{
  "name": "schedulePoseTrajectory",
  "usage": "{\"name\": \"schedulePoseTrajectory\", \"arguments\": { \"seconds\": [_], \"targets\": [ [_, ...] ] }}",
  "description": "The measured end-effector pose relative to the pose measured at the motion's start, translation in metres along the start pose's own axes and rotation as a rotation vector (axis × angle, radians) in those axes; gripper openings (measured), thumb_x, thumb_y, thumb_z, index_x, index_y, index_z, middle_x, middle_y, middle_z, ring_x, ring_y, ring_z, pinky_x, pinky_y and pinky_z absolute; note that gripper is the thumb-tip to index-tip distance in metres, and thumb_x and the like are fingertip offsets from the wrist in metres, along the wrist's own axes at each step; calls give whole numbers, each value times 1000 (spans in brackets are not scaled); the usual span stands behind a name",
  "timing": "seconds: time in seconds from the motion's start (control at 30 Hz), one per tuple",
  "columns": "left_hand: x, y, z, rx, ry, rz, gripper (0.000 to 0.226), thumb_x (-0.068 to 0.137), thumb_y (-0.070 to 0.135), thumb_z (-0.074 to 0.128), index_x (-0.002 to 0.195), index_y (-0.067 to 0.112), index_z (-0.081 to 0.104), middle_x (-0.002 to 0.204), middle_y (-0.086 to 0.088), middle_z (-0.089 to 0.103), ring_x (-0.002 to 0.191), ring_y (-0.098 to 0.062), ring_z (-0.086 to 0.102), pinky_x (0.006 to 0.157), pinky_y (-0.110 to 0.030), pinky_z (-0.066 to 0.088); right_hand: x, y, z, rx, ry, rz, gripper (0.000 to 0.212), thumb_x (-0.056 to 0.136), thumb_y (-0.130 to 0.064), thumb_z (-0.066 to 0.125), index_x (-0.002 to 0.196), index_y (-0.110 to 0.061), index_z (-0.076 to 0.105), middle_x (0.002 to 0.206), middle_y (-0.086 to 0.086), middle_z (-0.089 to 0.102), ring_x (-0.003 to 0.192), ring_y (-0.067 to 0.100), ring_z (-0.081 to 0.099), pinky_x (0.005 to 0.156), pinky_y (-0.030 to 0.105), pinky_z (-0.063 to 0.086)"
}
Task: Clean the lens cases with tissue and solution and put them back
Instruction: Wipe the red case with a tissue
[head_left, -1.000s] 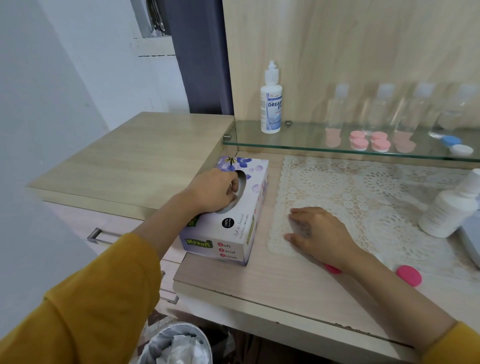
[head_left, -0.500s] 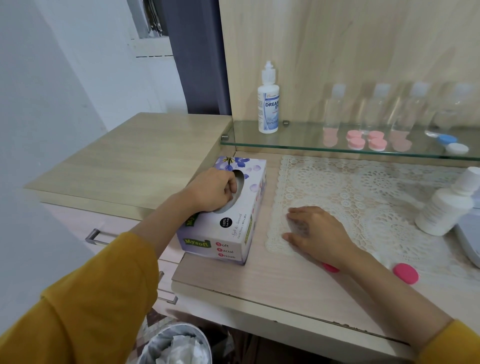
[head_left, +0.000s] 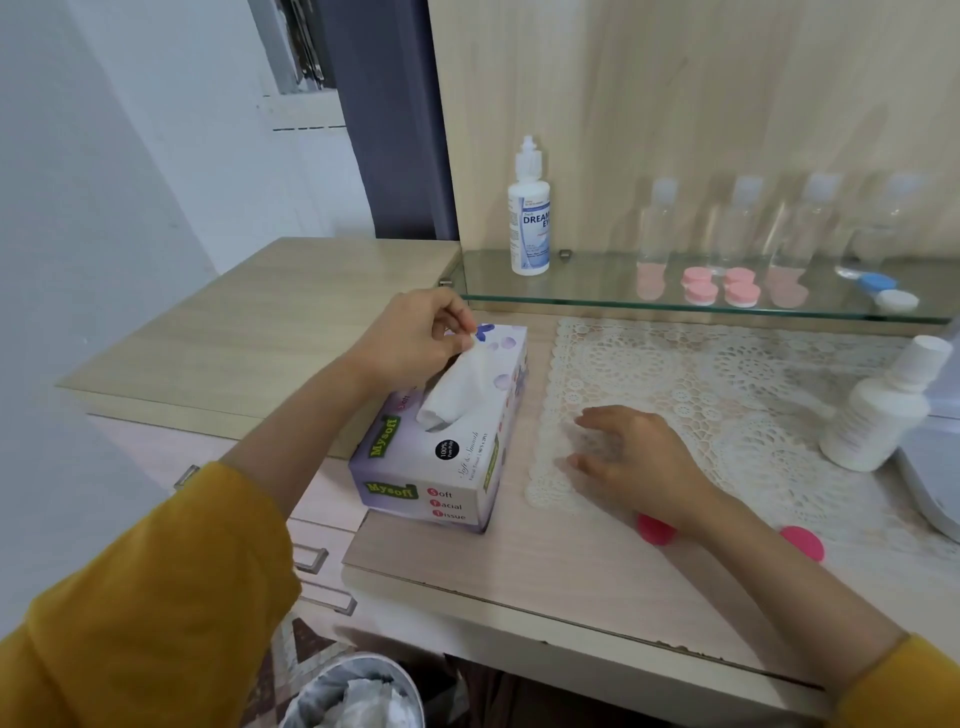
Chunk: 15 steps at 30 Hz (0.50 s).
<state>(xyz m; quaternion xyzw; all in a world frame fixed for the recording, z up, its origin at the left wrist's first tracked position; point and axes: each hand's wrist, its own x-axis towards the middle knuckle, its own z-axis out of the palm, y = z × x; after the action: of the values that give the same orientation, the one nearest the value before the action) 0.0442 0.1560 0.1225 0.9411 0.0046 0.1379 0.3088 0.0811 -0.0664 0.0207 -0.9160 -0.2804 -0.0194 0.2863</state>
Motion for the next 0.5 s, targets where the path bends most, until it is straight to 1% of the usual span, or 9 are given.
{"name": "schedulePoseTrajectory", "arguments": {
  "seconds": [0.1,0.17,0.2,0.27,0.3,0.33,0.4,0.43,0.5],
  "targets": [
    [1,18,-2,-68,-9,31,21,82,4,63,75,22,56,68,9,50,60,-4,44,55,-5,37,-3,-5,-15,78,86,-10,36,83,-30,65,116,-16,62,126,-3,58,119,15,50,99,29,37],
    [2,30,1,-105,-26,53,23,82,6,64,74,26,57,75,5,56,67,-7,49,57,-9,41,-6,-9,-26,177,200,-36,25,85,-25,63,107,-15,67,114,-3,64,107,14,57,93,29,42],
    [2,36,4,-113,-36,71,23,82,6,64,74,26,57,77,5,57,67,-5,50,58,-10,42,-8,-12,-32,239,271,-38,20,86,-23,62,102,-15,69,107,-3,66,100,13,60,89,29,46],
    [0,50,13,-114,-65,115,21,82,7,65,75,26,57,74,10,56,61,3,47,58,-7,40,-13,-18,-44,361,368,-14,15,87,-23,60,92,-15,71,92,-6,68,85,10,62,79,23,49],
    [-2,57,19,-109,-79,140,19,81,7,65,76,24,58,73,13,55,58,5,46,58,-6,38,-16,-20,-50,417,372,13,16,87,-26,60,86,-16,72,85,-7,68,80,10,62,74,21,48],
    [-3,63,27,-102,-94,163,17,81,8,65,78,23,59,73,14,55,57,6,45,59,-5,37,-19,-22,-54,474,350,46,18,85,-30,61,78,-17,71,77,-7,67,74,13,62,69,21,47],
    [-6,73,42,-100,-113,208,15,80,7,66,79,21,59,72,16,54,56,4,44,58,-6,37,-23,-21,-59,600,274,108,21,80,-32,66,69,-15,70,68,5,67,66,21,60,64,27,46],
    [-7,77,50,-106,-119,229,16,80,6,66,79,20,59,70,17,53,56,5,44,57,-6,36,-25,-19,-59,653,258,131,19,78,-28,70,69,-11,71,69,11,67,64,22,58,61,27,46],
    [-9,80,64,-128,-130,250,18,79,6,67,77,21,58,69,17,53,56,6,45,58,-6,35,-31,-11,-58,699,279,175,12,74,-14,74,73,-3,69,72,16,67,63,18,56,60,22,44]
  ]
}}
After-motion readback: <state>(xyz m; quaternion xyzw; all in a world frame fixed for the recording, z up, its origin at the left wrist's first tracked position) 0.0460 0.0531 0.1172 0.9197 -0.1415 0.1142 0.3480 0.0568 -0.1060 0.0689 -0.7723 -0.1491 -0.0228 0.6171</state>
